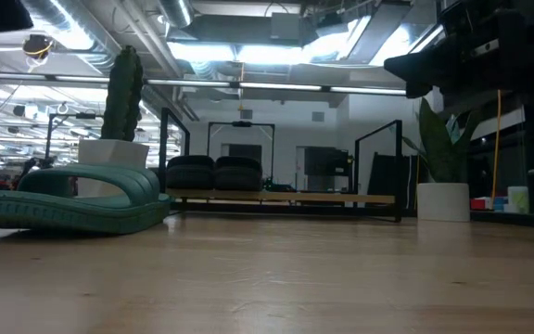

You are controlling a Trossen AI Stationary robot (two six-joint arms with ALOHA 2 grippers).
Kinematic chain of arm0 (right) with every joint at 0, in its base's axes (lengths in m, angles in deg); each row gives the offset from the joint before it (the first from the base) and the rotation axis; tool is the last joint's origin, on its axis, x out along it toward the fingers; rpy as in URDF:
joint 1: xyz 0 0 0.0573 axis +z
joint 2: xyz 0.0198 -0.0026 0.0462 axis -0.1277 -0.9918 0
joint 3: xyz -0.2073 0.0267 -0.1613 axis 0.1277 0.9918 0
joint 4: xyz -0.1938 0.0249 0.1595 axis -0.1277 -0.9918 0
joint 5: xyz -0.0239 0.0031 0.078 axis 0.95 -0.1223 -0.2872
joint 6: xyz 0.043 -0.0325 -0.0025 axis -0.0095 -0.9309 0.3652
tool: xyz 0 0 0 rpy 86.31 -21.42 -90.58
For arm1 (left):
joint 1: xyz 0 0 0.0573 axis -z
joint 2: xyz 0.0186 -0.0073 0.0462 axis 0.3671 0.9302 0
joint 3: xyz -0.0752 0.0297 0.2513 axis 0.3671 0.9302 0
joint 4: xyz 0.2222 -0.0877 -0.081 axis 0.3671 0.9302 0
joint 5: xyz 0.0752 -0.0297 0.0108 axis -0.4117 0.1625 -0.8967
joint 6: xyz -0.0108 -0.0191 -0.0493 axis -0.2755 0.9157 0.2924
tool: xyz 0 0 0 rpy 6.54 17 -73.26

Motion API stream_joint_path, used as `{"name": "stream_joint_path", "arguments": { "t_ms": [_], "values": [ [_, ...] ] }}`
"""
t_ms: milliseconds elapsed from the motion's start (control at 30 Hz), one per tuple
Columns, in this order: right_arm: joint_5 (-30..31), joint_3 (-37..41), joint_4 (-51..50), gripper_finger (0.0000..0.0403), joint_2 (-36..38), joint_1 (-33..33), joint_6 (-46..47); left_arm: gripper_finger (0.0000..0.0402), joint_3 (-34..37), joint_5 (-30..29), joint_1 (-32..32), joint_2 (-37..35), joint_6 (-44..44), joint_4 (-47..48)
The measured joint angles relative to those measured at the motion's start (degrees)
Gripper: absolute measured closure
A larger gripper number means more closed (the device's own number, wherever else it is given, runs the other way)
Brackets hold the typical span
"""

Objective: Pick and place slides into the shelf
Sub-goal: Put the left green slide on the shelf

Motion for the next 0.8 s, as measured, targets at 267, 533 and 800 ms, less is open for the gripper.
{"name": "stream_joint_path", "arguments": {
  "t_ms": [267,533,800],
  "values": [
    [0.0,0.0,-1.2,0.0391,0.0,0.0,0.2,0.0305,0.0,5.1,0.6,-9.2,0.2,0.5],
    [0.0,0.0,-3.6,0.0391,0.0,0.0,1.6,0.0330,0.3,6.7,2.3,-12.2,7.9,2.8],
    [0.0,0.0,-3.7,0.0391,0.0,0.0,1.5,0.0380,6.4,10.9,5.2,-12.1,11.2,1.4]
  ]
}}
